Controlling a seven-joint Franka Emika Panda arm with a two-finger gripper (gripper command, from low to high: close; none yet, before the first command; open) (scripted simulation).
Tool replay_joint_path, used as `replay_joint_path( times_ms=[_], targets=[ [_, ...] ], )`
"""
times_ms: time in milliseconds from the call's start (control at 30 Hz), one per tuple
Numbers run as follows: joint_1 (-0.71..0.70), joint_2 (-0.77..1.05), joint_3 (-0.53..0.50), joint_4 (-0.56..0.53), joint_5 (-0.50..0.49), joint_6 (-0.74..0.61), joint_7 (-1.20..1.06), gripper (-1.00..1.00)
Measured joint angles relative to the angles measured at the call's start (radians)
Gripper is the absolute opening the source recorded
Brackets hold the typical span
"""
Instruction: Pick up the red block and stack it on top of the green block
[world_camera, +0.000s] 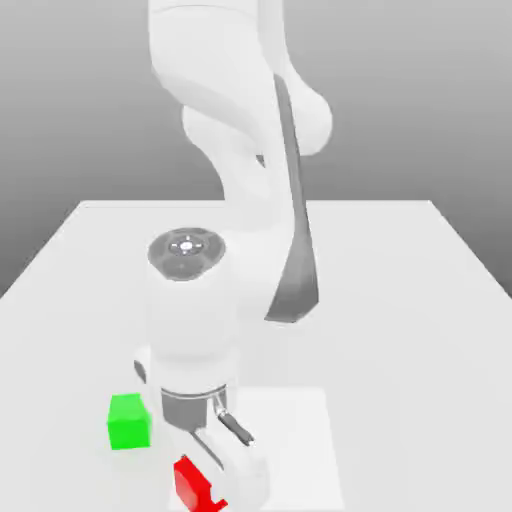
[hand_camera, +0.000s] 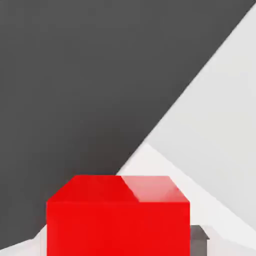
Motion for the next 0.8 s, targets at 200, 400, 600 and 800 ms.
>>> replay_joint_path(
  times_ms=[200, 400, 600, 800],
  targets=[
    [-0.051, -0.199, -0.005, -0.077, 0.05, -0.126, -0.05, -1.0],
    [-0.213, -0.379, -0.093, -0.241, 0.098, -0.137, -0.121, -1.0],
    [-0.248, -0.217, -0.041, -0.252, 0.072, 0.036, -0.106, 1.0],
    [-0.247, -0.204, -0.041, -0.251, 0.07, 0.048, -0.104, 1.0]
  ],
)
